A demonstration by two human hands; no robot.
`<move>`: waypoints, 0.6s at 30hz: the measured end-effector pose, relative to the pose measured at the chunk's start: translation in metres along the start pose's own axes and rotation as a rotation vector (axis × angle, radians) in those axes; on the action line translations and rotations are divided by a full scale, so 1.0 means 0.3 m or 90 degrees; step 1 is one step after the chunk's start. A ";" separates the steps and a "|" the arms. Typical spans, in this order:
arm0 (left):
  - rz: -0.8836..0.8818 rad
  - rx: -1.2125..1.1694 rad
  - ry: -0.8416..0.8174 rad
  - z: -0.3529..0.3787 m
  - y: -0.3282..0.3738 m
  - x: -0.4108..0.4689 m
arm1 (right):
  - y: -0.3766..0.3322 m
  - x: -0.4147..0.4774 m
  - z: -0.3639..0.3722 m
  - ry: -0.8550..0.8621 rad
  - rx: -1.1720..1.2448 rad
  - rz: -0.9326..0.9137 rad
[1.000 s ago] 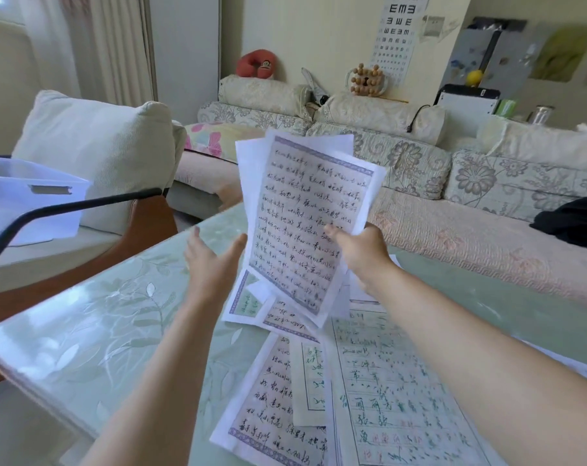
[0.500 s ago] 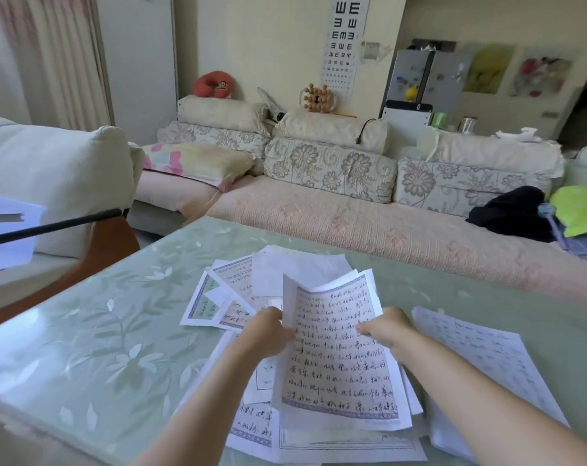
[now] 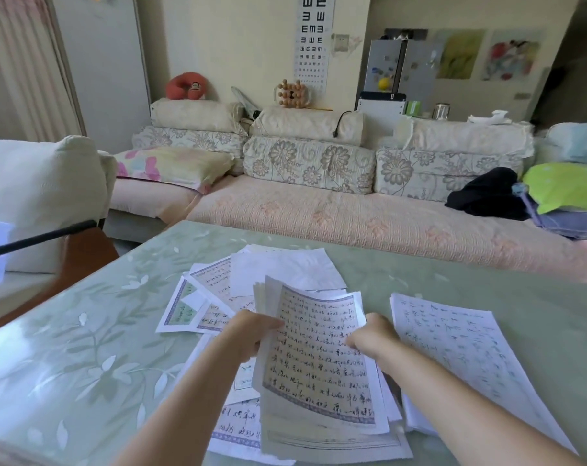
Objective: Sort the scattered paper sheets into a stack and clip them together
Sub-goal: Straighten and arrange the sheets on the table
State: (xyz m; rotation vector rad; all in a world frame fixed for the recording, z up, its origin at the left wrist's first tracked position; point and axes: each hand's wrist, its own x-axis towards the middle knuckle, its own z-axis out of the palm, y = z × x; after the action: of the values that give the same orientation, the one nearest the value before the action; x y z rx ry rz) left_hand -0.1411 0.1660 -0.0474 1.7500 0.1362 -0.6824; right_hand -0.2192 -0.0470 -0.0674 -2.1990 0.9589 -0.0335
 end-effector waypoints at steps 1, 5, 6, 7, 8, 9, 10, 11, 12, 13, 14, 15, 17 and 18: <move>-0.006 0.000 -0.019 0.005 0.000 -0.001 | 0.004 -0.001 -0.003 -0.004 0.011 -0.011; 0.037 0.064 0.012 0.033 -0.003 -0.004 | 0.023 0.002 -0.007 -0.033 0.102 -0.032; 0.060 0.064 0.033 0.032 0.003 -0.005 | 0.023 -0.005 -0.014 -0.041 0.143 -0.032; 0.082 0.047 0.042 0.027 0.012 -0.007 | 0.021 -0.010 -0.021 -0.051 0.186 -0.029; 0.106 0.018 0.042 0.017 0.023 -0.010 | 0.020 -0.014 -0.029 -0.054 0.228 -0.032; 0.133 -0.018 0.039 0.004 0.036 -0.019 | 0.019 -0.017 -0.039 -0.045 0.261 -0.033; 0.166 -0.053 0.030 -0.009 0.048 -0.030 | 0.017 -0.021 -0.052 -0.034 0.303 -0.047; 0.200 -0.084 0.015 -0.021 0.058 -0.042 | 0.007 -0.034 -0.073 -0.050 0.353 -0.073; 0.232 -0.112 -0.001 -0.028 0.067 -0.057 | -0.004 -0.048 -0.095 -0.081 0.396 -0.101; 0.260 -0.142 -0.009 -0.032 0.075 -0.077 | -0.015 -0.061 -0.116 -0.119 0.414 -0.119; 0.289 -0.172 -0.008 -0.034 0.084 -0.098 | -0.026 -0.069 -0.135 -0.150 0.411 -0.137; 0.320 -0.199 -0.002 -0.034 0.096 -0.124 | -0.043 -0.087 -0.155 -0.150 0.398 -0.162; 0.377 -0.253 0.023 -0.033 0.121 -0.172 | -0.076 -0.118 -0.195 -0.092 0.390 -0.232; 0.409 -0.265 0.037 -0.030 0.134 -0.199 | -0.090 -0.124 -0.211 -0.056 0.400 -0.263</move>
State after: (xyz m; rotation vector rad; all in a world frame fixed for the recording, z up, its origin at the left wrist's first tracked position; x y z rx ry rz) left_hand -0.1694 0.1777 0.0183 1.3008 -0.2266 -0.1174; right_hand -0.2475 -0.0492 0.0054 -1.7481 0.3564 -0.3749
